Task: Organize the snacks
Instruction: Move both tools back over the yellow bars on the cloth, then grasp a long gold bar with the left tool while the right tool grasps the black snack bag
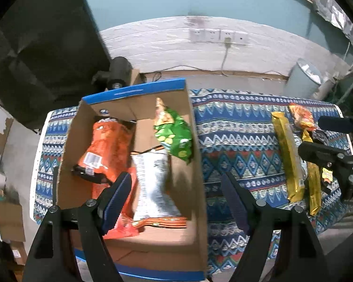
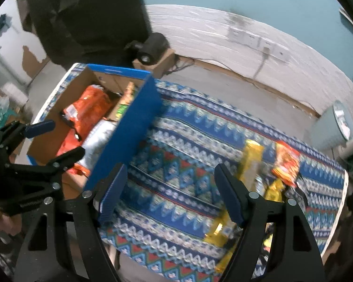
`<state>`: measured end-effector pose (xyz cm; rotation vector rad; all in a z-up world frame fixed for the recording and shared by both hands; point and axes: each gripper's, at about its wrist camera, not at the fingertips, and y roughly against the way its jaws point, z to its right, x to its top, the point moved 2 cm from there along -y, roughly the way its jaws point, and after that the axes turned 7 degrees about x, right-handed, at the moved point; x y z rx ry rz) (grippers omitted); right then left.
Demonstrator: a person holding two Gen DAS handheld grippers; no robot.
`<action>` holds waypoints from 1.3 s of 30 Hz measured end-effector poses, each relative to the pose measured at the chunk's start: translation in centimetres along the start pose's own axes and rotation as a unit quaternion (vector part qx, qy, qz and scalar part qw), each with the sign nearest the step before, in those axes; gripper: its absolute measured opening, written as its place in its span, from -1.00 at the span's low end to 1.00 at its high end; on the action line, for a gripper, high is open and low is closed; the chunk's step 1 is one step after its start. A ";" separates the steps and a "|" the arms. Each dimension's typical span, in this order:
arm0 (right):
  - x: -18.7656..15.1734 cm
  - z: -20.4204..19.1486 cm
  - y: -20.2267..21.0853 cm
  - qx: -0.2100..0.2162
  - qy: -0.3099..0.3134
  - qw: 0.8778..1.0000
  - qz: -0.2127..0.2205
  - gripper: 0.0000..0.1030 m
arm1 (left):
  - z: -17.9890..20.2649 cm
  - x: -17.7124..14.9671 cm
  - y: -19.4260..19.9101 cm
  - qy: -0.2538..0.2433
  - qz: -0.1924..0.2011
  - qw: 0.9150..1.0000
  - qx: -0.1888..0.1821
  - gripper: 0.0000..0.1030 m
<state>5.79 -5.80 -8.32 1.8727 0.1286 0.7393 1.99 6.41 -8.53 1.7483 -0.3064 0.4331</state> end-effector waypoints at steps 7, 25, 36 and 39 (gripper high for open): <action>-2.2 4.1 1.5 -0.013 -0.032 0.999 0.002 0.49 | 3.5 0.6 0.7 -0.025 0.007 1.000 -0.010 0.55; -8.3 13.7 3.2 -0.048 -0.115 0.992 -0.007 0.50 | 11.6 -0.1 -1.3 -0.093 -0.037 0.994 -0.032 0.55; -12.5 19.0 0.9 -0.082 -0.171 0.981 -0.048 0.50 | 16.5 -1.2 -3.8 -0.129 -0.074 0.988 -0.043 0.55; -13.1 20.0 0.1 -0.090 -0.183 0.977 -0.057 0.50 | 17.5 -1.3 -4.3 -0.137 -0.076 0.987 -0.040 0.55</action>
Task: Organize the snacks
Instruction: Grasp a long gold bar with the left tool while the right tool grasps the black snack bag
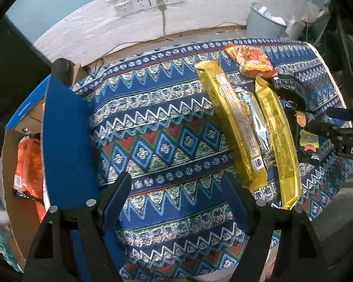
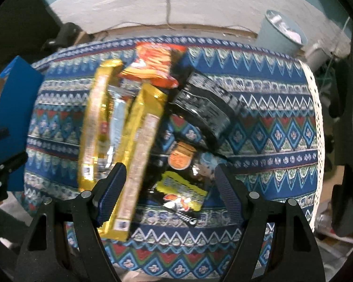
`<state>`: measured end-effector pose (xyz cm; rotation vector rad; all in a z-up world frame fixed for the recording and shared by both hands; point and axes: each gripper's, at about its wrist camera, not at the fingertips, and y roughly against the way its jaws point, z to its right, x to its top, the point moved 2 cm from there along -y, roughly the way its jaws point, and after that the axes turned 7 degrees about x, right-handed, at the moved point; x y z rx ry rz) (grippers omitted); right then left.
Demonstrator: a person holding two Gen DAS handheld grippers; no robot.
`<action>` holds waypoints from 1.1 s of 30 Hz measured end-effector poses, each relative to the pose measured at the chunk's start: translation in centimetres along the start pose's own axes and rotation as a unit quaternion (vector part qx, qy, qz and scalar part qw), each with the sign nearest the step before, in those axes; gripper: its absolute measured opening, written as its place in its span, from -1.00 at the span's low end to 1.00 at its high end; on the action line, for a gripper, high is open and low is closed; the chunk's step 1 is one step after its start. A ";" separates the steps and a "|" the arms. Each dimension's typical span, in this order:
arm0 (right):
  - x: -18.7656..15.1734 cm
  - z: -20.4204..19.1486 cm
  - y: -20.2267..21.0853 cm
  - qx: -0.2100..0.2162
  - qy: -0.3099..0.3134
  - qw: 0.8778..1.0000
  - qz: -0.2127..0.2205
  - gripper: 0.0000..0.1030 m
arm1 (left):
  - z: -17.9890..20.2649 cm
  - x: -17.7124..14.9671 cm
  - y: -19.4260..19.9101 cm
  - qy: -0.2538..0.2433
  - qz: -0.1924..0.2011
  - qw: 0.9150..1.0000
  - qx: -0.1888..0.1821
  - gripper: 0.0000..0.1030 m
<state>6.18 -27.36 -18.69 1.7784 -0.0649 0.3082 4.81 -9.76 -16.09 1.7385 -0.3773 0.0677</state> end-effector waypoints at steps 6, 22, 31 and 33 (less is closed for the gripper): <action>-0.6 1.4 -2.5 -0.026 -0.021 0.999 -0.014 0.51 | 1.0 1.1 -1.6 0.008 -0.003 1.000 -0.007 0.55; -2.6 3.9 -5.9 -0.051 -0.051 0.996 -0.046 0.54 | 3.1 3.9 -4.5 0.062 -0.019 0.997 -0.053 0.56; -4.0 6.5 -5.4 -0.020 -0.045 0.998 -0.036 0.44 | 4.3 5.0 -5.9 0.085 -0.035 0.992 -0.087 0.56; -4.2 6.7 -5.3 -0.010 -0.044 0.998 -0.035 0.37 | 4.9 5.3 -6.2 0.083 -0.038 0.992 -0.092 0.56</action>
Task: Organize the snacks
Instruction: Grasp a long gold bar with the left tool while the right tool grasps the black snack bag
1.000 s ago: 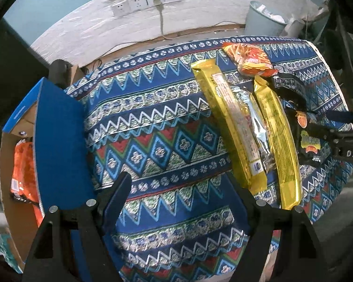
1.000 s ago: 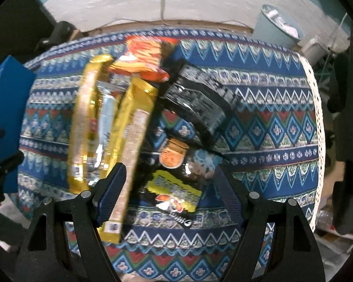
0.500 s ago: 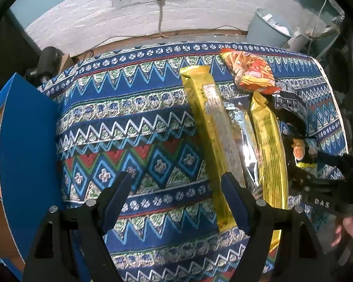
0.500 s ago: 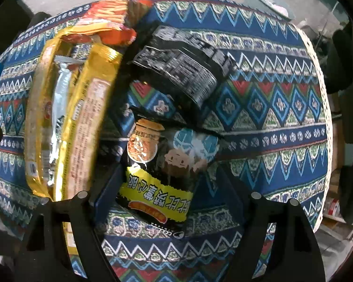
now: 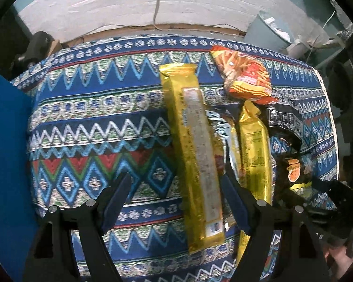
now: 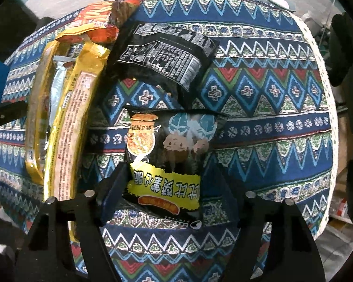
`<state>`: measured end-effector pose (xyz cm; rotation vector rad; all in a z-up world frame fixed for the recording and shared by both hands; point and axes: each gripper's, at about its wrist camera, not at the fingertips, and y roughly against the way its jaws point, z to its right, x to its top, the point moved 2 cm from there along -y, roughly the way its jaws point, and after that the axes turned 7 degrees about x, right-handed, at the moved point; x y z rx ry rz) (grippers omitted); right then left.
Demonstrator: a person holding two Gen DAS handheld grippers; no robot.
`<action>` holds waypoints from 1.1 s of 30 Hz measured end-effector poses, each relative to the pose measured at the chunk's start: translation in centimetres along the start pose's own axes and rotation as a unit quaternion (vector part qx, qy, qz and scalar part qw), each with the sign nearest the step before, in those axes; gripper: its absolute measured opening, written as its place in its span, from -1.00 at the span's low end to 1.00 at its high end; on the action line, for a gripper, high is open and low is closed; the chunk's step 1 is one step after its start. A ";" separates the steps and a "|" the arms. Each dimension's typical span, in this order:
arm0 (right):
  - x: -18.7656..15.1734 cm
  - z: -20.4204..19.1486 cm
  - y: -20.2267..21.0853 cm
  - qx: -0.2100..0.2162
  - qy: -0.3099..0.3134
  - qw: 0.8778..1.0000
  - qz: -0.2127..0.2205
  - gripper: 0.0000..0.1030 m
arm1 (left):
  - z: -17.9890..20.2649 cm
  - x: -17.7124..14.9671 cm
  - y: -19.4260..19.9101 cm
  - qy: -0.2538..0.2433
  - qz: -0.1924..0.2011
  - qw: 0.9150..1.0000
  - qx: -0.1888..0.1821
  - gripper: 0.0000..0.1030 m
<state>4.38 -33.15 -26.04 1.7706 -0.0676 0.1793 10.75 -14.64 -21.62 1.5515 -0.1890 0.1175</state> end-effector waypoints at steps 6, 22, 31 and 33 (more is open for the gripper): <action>0.0 0.1 -0.8 0.006 -0.005 1.000 -0.004 0.37 | 2.0 0.4 -1.8 -0.023 -0.007 1.000 0.015 0.57; 0.5 0.7 -1.0 0.001 -0.017 1.000 0.000 0.37 | -0.7 0.9 -4.6 -0.015 -0.021 0.998 0.053 0.68; 0.8 -0.1 -1.1 -0.026 -0.001 1.000 0.017 0.41 | 2.5 3.0 -5.3 -0.072 0.014 0.995 0.073 0.61; 0.7 -0.7 -1.2 -0.033 0.011 0.999 0.019 0.37 | 3.2 2.9 -5.0 -0.087 0.028 0.992 0.083 0.26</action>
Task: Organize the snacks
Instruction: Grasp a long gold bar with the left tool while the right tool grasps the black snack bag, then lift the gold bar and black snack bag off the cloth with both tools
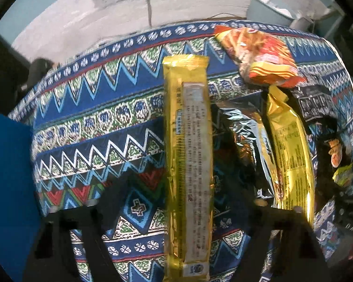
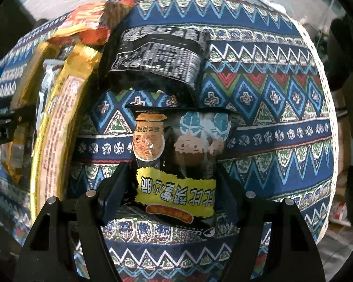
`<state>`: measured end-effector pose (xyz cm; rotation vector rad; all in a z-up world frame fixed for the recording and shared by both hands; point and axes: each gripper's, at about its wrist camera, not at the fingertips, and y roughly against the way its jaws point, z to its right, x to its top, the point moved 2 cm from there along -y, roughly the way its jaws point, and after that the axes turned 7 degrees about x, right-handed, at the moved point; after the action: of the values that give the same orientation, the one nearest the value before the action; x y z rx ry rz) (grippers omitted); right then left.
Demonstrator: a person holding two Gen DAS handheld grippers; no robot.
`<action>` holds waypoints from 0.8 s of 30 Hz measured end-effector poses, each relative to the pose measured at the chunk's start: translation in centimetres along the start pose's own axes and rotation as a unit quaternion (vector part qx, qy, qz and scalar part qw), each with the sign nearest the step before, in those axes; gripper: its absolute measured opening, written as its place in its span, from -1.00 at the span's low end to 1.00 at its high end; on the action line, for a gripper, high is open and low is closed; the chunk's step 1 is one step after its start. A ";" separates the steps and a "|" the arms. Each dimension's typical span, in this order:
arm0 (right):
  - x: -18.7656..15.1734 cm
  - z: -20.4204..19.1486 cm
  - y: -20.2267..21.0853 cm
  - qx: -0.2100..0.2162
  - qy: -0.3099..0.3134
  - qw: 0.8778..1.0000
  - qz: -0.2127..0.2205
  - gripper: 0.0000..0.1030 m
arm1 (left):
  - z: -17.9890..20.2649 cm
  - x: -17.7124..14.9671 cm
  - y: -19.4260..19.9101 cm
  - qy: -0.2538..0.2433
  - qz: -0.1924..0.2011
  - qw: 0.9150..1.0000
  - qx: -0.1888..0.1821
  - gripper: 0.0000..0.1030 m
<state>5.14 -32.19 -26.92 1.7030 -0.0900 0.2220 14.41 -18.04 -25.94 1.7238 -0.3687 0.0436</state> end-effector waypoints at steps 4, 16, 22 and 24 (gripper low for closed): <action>0.0 0.0 0.3 0.014 -0.003 1.000 -0.005 0.26 | 1.3 -0.9 1.1 -0.014 0.008 1.000 -0.016 -0.36; -0.7 -1.1 4.1 0.026 0.023 0.999 0.016 0.25 | -2.6 -4.4 3.6 -0.017 0.017 1.000 -0.011 -0.37; 0.2 -1.7 6.9 0.024 0.038 0.998 0.037 0.26 | -3.7 -5.6 7.1 -0.022 0.043 0.999 -0.009 -0.43; 0.5 -1.9 7.6 0.023 0.041 0.998 0.044 0.26 | -3.9 -6.2 8.1 -0.025 0.046 0.999 -0.012 -0.48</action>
<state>4.06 -31.43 -19.17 1.7360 -0.0995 0.3617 7.02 -14.03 -18.98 1.6859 -0.4838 0.0642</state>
